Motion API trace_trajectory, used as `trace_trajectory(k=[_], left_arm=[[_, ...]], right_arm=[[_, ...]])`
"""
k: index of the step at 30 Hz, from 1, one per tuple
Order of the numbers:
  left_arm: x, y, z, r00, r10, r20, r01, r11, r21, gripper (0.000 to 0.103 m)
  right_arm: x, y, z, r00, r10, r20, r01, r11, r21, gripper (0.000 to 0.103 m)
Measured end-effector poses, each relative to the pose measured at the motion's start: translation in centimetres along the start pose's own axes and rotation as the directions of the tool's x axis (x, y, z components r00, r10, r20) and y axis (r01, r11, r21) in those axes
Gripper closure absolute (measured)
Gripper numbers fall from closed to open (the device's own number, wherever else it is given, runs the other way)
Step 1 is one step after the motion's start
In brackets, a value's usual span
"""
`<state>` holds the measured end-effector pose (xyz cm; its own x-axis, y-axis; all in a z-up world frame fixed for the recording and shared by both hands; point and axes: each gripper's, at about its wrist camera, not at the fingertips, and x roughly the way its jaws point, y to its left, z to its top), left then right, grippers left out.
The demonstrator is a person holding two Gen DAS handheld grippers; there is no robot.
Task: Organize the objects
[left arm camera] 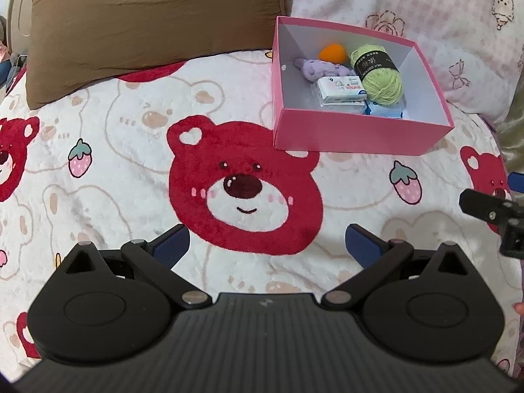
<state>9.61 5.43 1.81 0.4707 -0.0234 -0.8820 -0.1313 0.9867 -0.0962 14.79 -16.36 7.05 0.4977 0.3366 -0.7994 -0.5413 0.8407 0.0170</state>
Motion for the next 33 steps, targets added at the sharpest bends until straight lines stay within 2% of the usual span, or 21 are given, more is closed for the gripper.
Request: trace_trajectory(k=[6,16,33], left_arm=[[-0.28,-0.05,0.02,1.0,-0.002,0.014,0.002,1.0,0.0,0.0],[-0.44,-0.12,0.14,1.0,-0.007,0.014,0.007,1.0,0.006,0.0],[0.28,0.06,0.89,1.0,0.021,0.02,-0.021,1.0,-0.013,0.0]], right_arm=[[-0.34,0.01,0.03,0.999,-0.039,0.019,0.039,0.999,-0.029,0.004],[0.24,-0.53,-0.28,0.999,-0.043,0.002,0.043,0.999,0.021,0.004],[0.42,-0.26,-0.19,0.999,-0.048,0.004,0.048,0.999,0.01,0.004]])
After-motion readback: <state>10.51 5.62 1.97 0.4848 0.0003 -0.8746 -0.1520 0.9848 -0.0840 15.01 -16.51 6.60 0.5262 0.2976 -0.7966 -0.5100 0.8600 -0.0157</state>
